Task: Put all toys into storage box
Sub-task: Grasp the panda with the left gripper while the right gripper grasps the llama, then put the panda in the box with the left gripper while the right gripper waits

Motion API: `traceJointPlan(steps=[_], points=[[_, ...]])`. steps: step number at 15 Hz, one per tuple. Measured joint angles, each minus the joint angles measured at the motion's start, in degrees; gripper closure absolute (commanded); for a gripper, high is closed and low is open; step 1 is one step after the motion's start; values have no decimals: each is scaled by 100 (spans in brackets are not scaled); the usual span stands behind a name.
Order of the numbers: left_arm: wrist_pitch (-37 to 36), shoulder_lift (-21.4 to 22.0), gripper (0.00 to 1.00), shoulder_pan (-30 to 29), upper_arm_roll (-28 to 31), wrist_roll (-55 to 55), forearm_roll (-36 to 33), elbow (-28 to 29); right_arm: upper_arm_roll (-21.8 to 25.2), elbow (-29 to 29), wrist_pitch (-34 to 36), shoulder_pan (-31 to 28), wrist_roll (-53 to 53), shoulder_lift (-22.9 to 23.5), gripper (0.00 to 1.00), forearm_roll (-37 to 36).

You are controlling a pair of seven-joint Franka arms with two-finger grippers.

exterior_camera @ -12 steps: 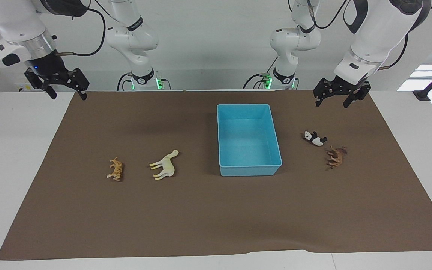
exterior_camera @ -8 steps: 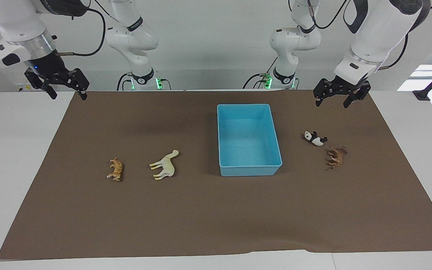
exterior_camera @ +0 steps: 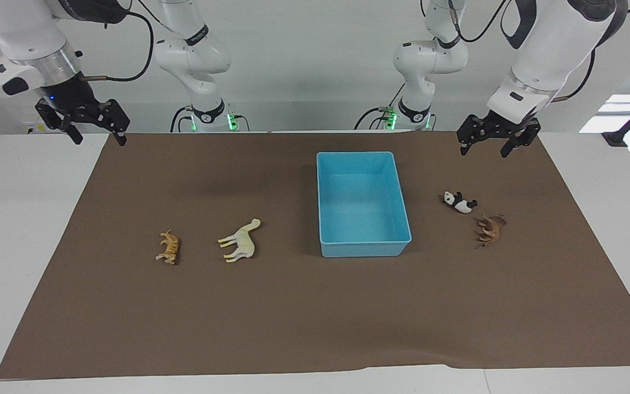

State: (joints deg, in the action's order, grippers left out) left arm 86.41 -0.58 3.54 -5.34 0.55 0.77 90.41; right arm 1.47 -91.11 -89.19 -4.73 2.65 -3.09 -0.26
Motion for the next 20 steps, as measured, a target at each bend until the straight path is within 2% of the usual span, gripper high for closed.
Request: traceJointPlan(steps=[2, 4, 6, 9, 11, 15, 18, 20], points=[[-253, 27, 0, -34, 34, 9, 0, 0, -120, -117, -55, 149, 9, -34, 0, 38], [-328, 58, 0, -125, 71, 80, 0, 28, -207, -399, -404, 557, -20, -87, 0, 47], [-111, 210, 0, -183, 92, 710, -1, 415, -259, -814, -917, 885, -112, -126, 0, 52], [1498, 721, 0, -254, 95, 1871, -2, 1951, -269, -1545, -1970, 1205, -462, -105, 0, 101], [2144, 952, 0, -341, 101, 2401, -1, 2835, -274, -1981, -2606, 1461, -680, 11, 0, 105], [2798, 897, 0, -489, 107, 3706, -1, 3588, -278, -2285, -3498, 1823, -548, 665, 0, 104], [3820, 836, 0, -630, 106, 3893, -1, 4282, -269, -2463, -4206, 1860, -172, 1181, 0, 101], [4224, 748, 0, -716, 108, 3898, -1, 4541, -250, -2547, -4436, 1859, 46, 1355, 0, 96]])
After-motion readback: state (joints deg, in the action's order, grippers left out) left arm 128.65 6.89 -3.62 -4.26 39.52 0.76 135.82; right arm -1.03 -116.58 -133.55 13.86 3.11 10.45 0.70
